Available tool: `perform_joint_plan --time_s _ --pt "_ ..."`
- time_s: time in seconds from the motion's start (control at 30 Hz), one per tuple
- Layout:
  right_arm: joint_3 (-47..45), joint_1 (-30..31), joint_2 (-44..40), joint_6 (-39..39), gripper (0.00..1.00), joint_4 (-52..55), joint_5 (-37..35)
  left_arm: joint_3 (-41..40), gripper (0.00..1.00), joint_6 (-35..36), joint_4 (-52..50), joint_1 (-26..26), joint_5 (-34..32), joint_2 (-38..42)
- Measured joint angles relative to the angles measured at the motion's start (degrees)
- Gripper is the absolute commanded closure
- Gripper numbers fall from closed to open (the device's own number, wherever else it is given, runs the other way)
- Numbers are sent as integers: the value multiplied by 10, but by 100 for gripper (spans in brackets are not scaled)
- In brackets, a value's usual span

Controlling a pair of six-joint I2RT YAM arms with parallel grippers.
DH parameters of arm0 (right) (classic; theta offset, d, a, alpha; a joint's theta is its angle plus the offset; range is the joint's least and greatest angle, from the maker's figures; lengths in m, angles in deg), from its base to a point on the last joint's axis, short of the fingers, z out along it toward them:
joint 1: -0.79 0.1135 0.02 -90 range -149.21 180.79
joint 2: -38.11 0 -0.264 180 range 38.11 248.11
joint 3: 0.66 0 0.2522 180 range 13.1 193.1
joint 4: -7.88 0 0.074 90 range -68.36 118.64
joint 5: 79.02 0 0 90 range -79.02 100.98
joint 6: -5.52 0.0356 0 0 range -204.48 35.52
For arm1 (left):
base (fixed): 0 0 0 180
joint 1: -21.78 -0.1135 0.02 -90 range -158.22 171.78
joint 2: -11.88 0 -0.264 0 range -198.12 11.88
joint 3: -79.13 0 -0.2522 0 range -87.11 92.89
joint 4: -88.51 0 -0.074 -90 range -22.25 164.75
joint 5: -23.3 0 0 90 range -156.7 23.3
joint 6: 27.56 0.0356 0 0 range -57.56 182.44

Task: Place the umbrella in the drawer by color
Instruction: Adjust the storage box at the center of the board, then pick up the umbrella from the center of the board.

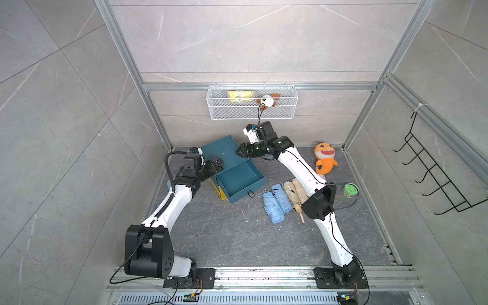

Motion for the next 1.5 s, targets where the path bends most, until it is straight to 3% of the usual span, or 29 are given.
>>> perform_joint_plan --time_s 0.13,0.47,0.6,0.83,1.1,1.5 --pt "-8 3 -5 -4 29 3 -12 10 0 0 -28 -1 -5 4" --pt "-140 -16 -99 -4 26 -18 -35 35 0 1 -99 -1 -35 56" --pt "-252 -34 -192 -4 26 -61 -52 45 0 1 -127 -1 -34 111" --pt "-554 -41 -418 11 23 -181 -84 35 0 1 -154 23 -3 211" --pt "-764 -27 -523 16 24 -238 -126 -54 0 7 -198 144 12 288" --pt "-905 27 -536 26 27 -245 -171 -162 0 -4 -226 379 -56 338"
